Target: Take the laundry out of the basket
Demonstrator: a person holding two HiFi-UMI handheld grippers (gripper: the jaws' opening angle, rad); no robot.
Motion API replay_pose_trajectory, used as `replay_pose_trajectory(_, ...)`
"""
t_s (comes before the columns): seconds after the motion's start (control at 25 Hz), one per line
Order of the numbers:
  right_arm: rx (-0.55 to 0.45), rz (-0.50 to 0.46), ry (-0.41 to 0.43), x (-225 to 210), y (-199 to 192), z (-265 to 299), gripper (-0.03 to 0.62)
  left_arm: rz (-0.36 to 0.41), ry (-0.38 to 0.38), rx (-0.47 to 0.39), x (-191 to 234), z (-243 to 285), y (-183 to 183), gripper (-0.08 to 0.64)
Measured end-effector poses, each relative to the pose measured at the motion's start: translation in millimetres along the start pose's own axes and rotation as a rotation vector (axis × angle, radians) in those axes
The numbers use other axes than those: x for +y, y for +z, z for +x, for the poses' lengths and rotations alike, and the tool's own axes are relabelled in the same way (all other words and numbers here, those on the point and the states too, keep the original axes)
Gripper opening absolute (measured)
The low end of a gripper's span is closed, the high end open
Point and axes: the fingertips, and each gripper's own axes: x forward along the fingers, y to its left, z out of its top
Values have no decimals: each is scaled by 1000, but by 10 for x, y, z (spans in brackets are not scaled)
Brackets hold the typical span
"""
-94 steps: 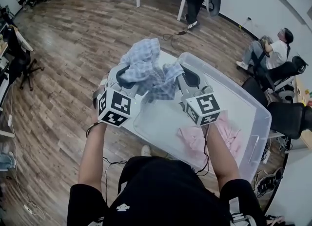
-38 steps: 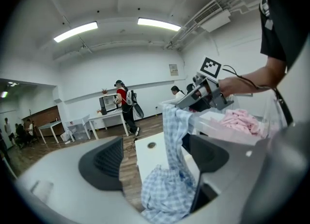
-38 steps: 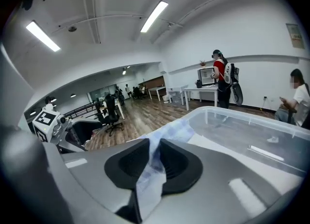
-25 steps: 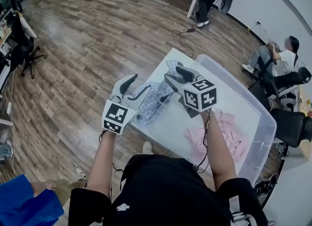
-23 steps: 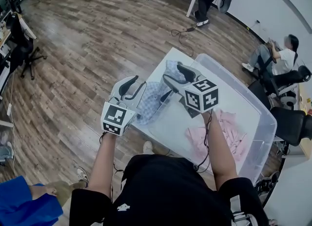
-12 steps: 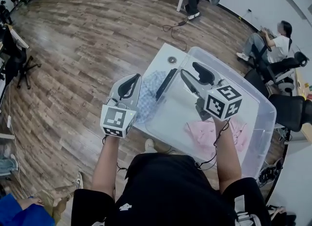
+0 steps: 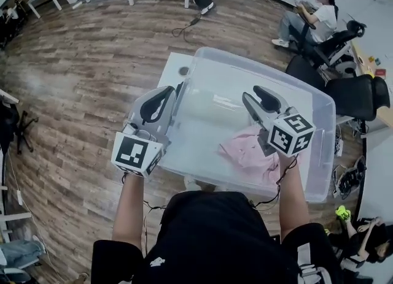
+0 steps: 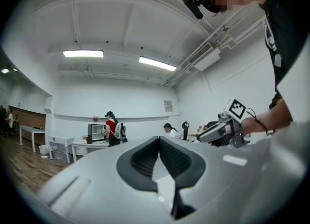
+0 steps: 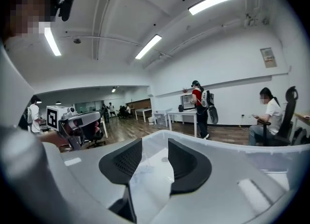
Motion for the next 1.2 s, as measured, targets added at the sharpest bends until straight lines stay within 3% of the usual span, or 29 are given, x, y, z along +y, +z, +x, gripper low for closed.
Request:
replay_pose_trajectory(0.16, 1, -6, -117, -404, -148, -393, 132, 28, -146, 13, -511, 409, 105, 9)
replay_pose_trajectory(0.32, 18, 11, -270, -828, -303, -760, 5, 57, -243, -8, -978, 754, 150, 9)
replay_pose_trajectory(0.48, 49, 85, -363, -1185, -508, -1071, 0, 46, -351, 1, -1410, 1098, 29, 9)
replay_pose_trajectory(0.64, 101, 89, -431, -1426, -704, -1358, 0, -44, -441, 57, -1829, 1421, -178, 9)
replay_pose_trajectory(0.8, 212, 96, -467, -1662, -1025, -1541, -2, -66, -506, 170, -2251, 1727, -519, 9)
replay_pose_trajectory(1.12, 457, 94, -422, -1899, -1761, -1636, 3, 39, -838, 402, -3183, 1775, -1470, 17)
replay_pose_trajectory(1.2, 502, 119, -408, -1928, -1913, -1635, 73, 43, -905, 471, -3353, 1720, -1757, 92)
